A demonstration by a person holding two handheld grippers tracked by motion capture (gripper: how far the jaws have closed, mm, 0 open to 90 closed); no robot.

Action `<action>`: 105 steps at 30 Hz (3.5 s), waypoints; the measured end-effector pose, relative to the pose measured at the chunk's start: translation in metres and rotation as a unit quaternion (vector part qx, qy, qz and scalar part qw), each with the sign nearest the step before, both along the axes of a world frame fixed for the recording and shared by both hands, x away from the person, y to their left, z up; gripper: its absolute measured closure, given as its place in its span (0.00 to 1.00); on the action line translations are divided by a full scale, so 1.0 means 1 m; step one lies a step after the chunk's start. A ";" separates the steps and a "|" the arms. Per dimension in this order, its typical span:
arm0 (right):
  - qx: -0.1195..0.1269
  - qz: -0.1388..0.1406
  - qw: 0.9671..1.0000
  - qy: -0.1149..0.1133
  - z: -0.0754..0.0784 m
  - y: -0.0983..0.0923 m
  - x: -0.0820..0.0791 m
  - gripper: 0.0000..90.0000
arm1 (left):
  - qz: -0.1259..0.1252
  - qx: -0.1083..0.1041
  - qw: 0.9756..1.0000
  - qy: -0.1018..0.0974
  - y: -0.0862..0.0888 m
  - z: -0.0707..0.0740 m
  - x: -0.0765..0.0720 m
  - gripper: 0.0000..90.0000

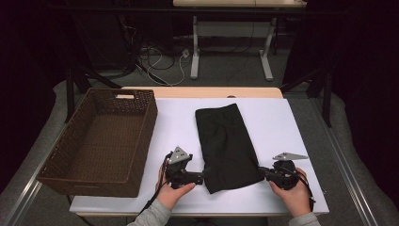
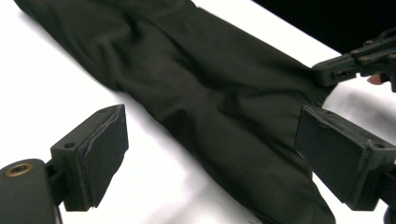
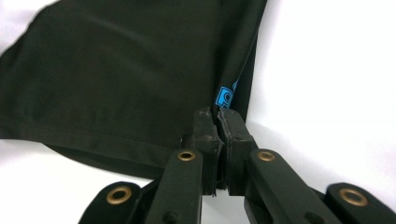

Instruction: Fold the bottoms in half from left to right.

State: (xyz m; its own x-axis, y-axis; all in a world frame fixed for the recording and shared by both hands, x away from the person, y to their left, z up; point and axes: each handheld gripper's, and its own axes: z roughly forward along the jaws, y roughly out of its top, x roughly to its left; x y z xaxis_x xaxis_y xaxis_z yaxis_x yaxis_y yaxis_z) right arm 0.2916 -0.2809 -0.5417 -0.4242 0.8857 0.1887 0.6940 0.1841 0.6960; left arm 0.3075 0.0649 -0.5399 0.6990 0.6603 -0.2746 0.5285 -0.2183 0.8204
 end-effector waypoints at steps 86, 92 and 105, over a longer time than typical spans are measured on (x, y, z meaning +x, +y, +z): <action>0.050 0.069 0.996 0.025 0.003 0.045 -0.016 0.94 | -0.028 0.037 0.994 0.097 0.029 0.001 -0.020 0.92; 0.052 0.077 0.995 0.022 0.007 0.047 -0.025 0.94 | -0.028 0.037 0.995 0.092 0.033 0.002 -0.031 0.92; 0.071 0.073 0.995 0.004 0.014 0.044 -0.052 0.94 | -0.036 0.022 0.995 0.092 0.035 0.006 -0.052 0.92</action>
